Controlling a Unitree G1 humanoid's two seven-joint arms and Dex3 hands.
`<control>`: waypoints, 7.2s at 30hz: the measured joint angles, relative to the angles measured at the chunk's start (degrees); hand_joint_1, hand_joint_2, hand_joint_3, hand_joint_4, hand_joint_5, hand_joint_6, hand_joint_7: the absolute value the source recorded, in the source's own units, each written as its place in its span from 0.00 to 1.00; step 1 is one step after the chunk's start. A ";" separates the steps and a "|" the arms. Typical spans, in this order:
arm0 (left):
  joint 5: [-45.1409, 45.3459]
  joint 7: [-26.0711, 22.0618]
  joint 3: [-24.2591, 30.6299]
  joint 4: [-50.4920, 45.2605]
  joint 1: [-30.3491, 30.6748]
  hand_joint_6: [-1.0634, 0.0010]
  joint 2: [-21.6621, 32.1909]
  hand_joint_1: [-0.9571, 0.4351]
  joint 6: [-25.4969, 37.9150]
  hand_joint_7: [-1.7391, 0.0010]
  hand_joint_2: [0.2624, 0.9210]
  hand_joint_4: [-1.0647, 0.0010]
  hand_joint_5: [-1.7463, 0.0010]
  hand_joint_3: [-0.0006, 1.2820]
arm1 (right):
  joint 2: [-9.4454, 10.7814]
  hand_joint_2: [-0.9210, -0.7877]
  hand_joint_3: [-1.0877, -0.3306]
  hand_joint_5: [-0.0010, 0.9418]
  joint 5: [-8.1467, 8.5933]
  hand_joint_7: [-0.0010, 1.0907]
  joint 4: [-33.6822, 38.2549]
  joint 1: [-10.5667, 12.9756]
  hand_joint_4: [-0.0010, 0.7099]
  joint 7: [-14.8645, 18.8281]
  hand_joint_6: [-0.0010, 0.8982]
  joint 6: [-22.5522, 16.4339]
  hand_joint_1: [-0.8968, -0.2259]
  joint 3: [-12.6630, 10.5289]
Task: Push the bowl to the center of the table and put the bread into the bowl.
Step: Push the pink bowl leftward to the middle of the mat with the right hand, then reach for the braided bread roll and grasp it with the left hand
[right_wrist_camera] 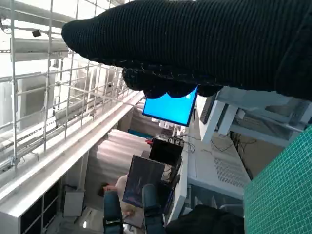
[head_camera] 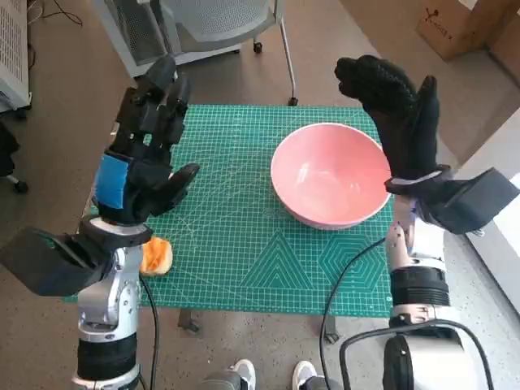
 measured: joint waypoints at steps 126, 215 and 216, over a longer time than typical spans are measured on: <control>2.28 4.12 5.60 -12.09 11.79 1.00 4.65 0.21 4.49 0.78 1.00 0.91 1.00 0.15 | 3.73 0.00 0.39 0.04 -7.18 0.03 21.84 -12.37 0.26 -5.34 0.38 -3.30 0.32 -7.95; 39.84 -6.73 -34.44 -14.99 7.10 0.62 46.37 0.69 57.13 0.99 0.68 0.82 0.99 0.01 | 3.52 0.00 0.55 0.00 -1.46 0.01 16.86 -8.98 0.33 3.74 0.42 -3.18 0.26 -5.94; 40.18 -7.17 -34.60 -14.36 7.03 0.61 46.11 0.69 56.82 0.99 0.69 0.82 0.99 0.01 | 3.45 0.00 0.55 0.00 -1.46 0.01 16.84 -8.93 0.33 3.73 0.42 -3.18 0.25 -5.94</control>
